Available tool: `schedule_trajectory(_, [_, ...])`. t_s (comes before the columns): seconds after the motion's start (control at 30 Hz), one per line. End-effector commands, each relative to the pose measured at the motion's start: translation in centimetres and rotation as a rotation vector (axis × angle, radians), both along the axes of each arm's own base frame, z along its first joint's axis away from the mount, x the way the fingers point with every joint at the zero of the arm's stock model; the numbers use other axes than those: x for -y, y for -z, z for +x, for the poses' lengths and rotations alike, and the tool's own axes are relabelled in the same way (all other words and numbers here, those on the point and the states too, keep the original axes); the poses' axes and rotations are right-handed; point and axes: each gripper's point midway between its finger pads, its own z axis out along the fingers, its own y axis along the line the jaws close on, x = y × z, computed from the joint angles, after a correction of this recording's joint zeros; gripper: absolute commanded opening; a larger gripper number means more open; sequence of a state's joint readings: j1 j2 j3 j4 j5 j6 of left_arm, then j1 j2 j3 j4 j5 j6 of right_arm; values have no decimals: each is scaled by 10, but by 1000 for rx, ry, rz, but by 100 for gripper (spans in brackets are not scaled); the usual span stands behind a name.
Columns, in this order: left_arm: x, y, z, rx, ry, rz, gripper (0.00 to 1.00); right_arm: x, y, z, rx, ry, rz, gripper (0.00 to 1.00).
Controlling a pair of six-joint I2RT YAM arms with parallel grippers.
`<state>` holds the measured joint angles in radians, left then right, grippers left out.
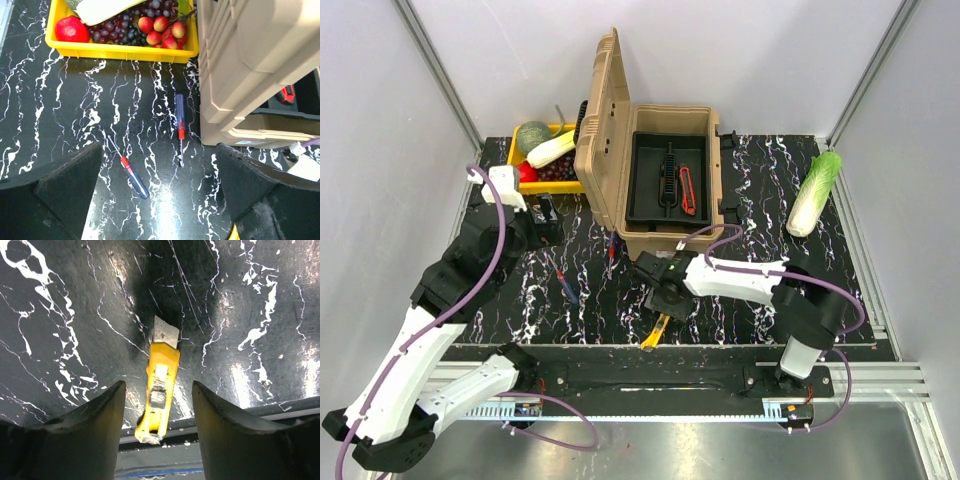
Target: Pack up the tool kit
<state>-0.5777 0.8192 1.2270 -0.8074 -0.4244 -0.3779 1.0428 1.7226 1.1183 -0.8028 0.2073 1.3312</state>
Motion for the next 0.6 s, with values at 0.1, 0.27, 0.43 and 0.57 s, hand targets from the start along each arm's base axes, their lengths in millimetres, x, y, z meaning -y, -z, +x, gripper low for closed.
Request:
schedule_trajectory(0.1, [-14, -2, 10, 54, -97, 5, 99, -11, 14, 6, 78, 87, -24, 59])
schedule_trajectory(0.27, [-22, 2, 12, 63, -151, 15, 99, -16, 22, 1, 132, 80, -52, 51])
schedule_trajectory(0.43, [-26, 1, 13, 80, -175, 6, 99, -11, 30, -8, 132, 112, -67, 35])
schedule_trajectory(0.57, [-27, 4, 13, 75, -182, 14, 99, -3, 32, -13, 142, 127, -78, 17])
